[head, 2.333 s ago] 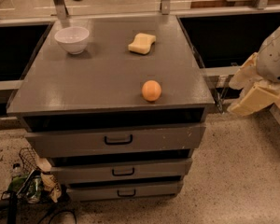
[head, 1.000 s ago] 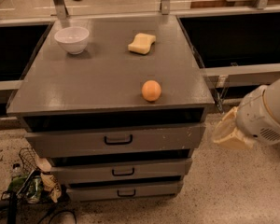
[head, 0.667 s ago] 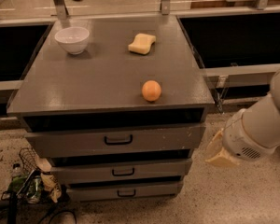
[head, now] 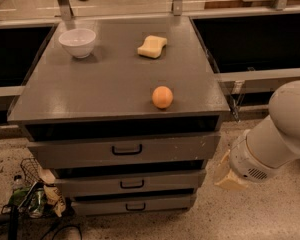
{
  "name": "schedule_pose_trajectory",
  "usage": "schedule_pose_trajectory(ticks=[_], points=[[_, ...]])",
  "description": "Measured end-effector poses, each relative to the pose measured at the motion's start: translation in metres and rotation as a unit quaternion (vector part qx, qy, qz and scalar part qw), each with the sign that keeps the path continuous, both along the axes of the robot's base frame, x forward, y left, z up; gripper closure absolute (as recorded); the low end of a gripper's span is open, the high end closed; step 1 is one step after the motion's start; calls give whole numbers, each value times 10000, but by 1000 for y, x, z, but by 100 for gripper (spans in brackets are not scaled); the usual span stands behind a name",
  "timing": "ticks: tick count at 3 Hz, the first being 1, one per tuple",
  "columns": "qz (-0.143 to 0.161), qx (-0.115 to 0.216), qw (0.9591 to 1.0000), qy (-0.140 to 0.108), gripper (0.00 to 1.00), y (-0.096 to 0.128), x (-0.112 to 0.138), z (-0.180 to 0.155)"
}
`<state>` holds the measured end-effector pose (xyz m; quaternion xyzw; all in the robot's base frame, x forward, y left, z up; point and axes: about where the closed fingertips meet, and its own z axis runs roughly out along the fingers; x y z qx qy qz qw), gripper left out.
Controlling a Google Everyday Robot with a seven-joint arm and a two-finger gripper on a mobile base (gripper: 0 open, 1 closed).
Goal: Open bottom drawer
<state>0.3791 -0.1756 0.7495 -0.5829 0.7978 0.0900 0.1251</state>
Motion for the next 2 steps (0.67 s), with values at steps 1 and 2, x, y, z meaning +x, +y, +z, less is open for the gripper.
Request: schedule_pose_trajectory(ticks=[1, 2], points=[[-190, 103, 9998, 17, 100, 7, -7, -17], [-520, 252, 9983, 41, 100, 21, -21, -57]])
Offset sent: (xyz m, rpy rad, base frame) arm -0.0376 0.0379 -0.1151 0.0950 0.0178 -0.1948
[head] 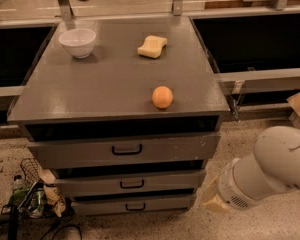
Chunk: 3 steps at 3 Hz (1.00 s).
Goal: Open bottom drawer
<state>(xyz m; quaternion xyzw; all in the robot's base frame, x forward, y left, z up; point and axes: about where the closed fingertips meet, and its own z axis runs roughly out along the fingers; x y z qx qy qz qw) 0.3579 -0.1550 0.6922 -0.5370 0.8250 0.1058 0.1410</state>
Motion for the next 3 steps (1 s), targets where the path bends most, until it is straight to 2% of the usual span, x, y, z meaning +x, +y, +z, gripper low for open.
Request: schedule_pose_trajectory(ticks=[1, 2, 3], points=[[-348, -66, 9993, 148, 100, 19, -9, -68], [-404, -22, 9991, 146, 100, 19, -8, -71], [-942, 410, 9946, 127, 100, 20, -2, -95]])
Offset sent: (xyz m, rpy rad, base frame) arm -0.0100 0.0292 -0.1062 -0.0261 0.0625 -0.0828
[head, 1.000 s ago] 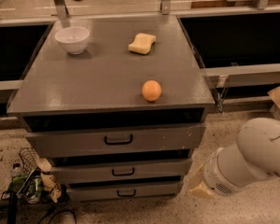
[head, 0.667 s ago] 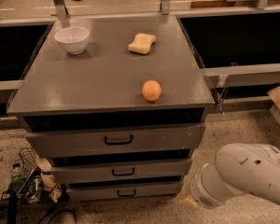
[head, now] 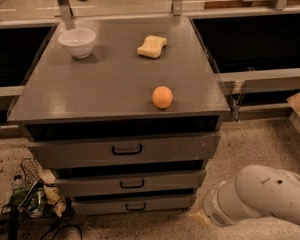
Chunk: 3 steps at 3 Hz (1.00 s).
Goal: Open bottom drawer
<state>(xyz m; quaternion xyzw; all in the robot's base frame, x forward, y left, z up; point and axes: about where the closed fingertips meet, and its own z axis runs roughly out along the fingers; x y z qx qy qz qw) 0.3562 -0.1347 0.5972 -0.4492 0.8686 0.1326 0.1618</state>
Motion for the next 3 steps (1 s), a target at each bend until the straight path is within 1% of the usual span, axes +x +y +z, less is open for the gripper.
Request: schedule_pose_trajectory(ticks=[1, 2, 3], points=[[-480, 295, 9984, -108, 100, 6, 18, -31], [-784, 502, 9954, -238, 100, 14, 40, -50], [-784, 502, 9954, -238, 100, 14, 40, -50]])
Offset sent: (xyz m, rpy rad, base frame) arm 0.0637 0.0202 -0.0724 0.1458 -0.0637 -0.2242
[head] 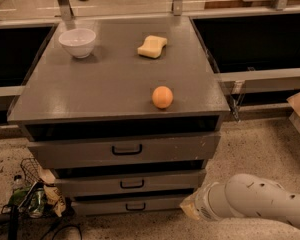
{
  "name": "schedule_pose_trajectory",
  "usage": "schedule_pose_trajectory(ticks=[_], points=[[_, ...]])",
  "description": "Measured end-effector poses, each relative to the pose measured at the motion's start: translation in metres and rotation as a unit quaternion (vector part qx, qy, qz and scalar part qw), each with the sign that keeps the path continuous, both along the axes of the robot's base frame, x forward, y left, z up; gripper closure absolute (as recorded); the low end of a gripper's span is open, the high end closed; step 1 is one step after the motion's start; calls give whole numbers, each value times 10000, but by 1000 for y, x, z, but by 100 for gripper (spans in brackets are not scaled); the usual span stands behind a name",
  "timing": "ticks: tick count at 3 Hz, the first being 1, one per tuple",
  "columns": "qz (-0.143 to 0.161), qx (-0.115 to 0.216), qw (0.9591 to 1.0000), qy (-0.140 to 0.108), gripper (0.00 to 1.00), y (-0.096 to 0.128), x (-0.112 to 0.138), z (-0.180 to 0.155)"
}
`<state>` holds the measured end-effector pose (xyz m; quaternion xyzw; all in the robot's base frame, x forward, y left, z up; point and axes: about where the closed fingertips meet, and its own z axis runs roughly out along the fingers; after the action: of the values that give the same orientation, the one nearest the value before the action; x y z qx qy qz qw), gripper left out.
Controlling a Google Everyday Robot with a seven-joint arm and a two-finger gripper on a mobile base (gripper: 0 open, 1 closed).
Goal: Open bottom drawer
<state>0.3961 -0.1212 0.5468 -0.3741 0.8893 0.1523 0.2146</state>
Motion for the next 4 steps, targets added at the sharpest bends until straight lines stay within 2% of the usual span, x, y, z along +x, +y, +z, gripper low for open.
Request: schedule_pose_trajectory(ticks=[1, 3, 4], points=[[-137, 90, 9999, -1, 100, 3, -6, -16], [-352, 141, 9991, 191, 100, 16, -23, -95], [-299, -45, 9984, 468, 100, 25, -25, -128]])
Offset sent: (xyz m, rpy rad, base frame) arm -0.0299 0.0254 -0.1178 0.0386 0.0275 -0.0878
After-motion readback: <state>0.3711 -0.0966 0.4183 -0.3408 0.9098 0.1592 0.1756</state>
